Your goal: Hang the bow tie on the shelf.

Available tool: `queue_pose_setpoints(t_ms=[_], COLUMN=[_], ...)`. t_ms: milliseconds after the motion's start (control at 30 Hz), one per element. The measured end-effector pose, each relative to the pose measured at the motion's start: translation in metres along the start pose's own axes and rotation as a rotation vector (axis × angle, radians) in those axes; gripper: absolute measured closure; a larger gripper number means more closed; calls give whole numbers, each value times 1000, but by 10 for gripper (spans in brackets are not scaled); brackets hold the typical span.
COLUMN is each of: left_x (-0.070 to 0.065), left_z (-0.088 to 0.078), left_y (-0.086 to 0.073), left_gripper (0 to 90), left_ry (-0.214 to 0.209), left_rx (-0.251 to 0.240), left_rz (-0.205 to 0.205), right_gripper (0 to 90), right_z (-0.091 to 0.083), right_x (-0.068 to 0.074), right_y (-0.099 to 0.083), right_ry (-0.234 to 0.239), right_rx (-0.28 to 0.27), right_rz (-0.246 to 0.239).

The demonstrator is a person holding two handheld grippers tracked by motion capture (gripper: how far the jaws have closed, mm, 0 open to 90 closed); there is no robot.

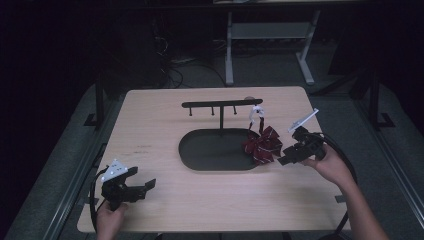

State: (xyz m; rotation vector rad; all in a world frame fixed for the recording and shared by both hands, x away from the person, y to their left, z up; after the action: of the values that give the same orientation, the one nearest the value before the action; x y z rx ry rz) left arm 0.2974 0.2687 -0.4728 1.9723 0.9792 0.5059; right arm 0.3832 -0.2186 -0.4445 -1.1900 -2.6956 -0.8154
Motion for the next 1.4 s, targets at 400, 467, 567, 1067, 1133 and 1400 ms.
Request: queue_pose_setpoints(t_ms=[400, 467, 567, 1067, 1133, 1400], left_x=[-1, -1, -1, -1, -1, -1], left_z=[0, 0, 1, 1, 1, 1], left_y=[0, 0, 0, 0, 0, 0], left_gripper=[130, 131, 131, 131, 131, 131], left_ry=[-3, -3, -3, -6, -6, -3], left_rx=[-1, -1, 0, 7, 7, 1], left_rz=[-3, -3, -3, 7, 9, 2], right_gripper=[473, 470, 470, 466, 466, 460], right_z=[0, 1, 1, 7, 8, 15], right_x=[4, 4, 5, 11, 13, 17], right_y=[-11, -14, -18, -40, -42, -49], right_ry=[10, 8, 13, 19, 22, 23], right_rx=[-18, -17, -24, -31, -29, -29], right_rz=[-9, -5, -3, 2, 2, 1])
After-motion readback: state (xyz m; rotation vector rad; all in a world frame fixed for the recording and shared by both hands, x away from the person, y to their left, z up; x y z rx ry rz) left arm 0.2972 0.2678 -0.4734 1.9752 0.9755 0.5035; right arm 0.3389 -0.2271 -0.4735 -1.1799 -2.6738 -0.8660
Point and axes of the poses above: each handheld gripper's, and its own axes: z roughly forward along the jaws, y roughly out of its top, x roughly to its left, the point moved 6 cm from there along z, roughly forward along the jaws, and after that the axes turned 7 degrees about z, right-handed, at the moved point
